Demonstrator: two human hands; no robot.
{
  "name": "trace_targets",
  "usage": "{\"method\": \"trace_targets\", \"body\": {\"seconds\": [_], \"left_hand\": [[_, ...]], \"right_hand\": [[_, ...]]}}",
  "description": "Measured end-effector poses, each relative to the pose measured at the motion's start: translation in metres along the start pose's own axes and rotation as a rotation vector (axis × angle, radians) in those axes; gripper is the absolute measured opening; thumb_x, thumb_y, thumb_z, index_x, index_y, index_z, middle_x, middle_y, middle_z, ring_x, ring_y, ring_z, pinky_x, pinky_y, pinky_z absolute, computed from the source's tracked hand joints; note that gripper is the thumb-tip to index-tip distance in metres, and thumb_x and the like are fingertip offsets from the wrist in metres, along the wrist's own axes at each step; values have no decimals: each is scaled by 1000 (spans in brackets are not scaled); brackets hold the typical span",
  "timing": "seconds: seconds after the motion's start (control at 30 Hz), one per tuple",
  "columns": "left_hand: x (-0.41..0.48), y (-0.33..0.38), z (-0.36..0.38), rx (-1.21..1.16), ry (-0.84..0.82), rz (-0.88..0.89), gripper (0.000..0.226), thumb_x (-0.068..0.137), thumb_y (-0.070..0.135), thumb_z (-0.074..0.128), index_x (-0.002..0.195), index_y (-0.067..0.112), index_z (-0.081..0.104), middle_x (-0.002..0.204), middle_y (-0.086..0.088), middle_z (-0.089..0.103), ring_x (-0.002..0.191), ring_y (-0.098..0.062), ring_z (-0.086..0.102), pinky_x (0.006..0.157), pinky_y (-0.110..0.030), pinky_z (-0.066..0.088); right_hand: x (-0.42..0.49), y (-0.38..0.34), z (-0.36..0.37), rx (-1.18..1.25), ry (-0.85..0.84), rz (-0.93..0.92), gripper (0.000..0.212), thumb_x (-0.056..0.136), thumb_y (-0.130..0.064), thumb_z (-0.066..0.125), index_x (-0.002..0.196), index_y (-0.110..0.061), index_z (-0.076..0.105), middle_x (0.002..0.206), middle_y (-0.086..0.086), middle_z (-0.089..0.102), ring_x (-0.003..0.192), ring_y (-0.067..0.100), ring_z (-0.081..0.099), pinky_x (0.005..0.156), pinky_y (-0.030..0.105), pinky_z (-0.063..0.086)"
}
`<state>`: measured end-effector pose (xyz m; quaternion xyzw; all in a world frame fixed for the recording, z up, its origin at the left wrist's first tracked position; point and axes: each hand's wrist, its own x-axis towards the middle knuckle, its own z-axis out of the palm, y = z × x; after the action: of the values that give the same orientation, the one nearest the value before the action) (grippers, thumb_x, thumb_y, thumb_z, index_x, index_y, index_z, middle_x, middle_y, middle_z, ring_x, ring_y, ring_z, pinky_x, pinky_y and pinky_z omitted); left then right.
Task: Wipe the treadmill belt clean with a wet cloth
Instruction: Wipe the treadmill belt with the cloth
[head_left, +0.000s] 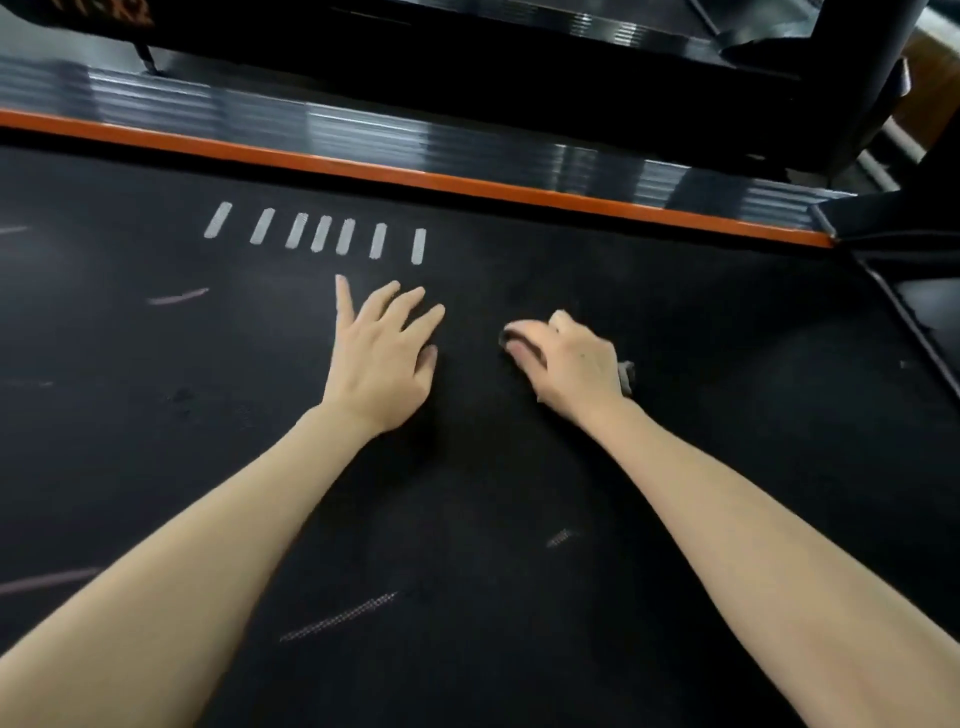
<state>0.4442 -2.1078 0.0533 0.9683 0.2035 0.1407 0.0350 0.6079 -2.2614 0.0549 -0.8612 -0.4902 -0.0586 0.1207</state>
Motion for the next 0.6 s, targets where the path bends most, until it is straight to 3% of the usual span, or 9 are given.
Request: {"method": "trace_targets", "body": {"seconds": [0.17,0.3,0.4,0.53,0.6], "left_hand": [[-86,-26,-23,79,-104,83,52,91,38,30,132,19,54,140,-14,48,132,-40,37,109,-67,9],[-110,-42,-16,75,-193,50,53,94,41,25,137,21,49,142,-13,46,133,-41,34,110,-65,9],[-110,-41,-12,42,-194,36,55,95,42,23,140,21,45,145,-13,42,136,-37,31,112,-62,9],[-110,-41,-10,34,-178,38,55,95,41,22,140,20,45,144,-14,42,136,-38,31,112,-63,9],[-111,-41,-11,29,-173,31,55,94,41,22,140,20,45,144,-14,42,136,-38,31,111,-63,9]], "right_hand": [[-10,-11,-6,-16,-93,70,39,98,-45,40,134,-33,51,105,3,54,89,18,57,68,28,40],[-99,-18,-31,60,-107,-99,38,94,-48,44,124,-33,61,89,-3,56,75,15,60,58,24,40],[-143,2,-51,-1,-169,-144,40,91,-51,40,122,-37,62,79,-9,47,67,14,60,52,21,36],[-129,7,-47,-83,-128,251,35,95,-45,44,128,-40,56,89,-3,51,85,23,60,67,33,44],[-147,-23,-41,-69,-97,298,37,95,-47,44,127,-37,57,95,2,56,87,27,61,70,36,47]]}}
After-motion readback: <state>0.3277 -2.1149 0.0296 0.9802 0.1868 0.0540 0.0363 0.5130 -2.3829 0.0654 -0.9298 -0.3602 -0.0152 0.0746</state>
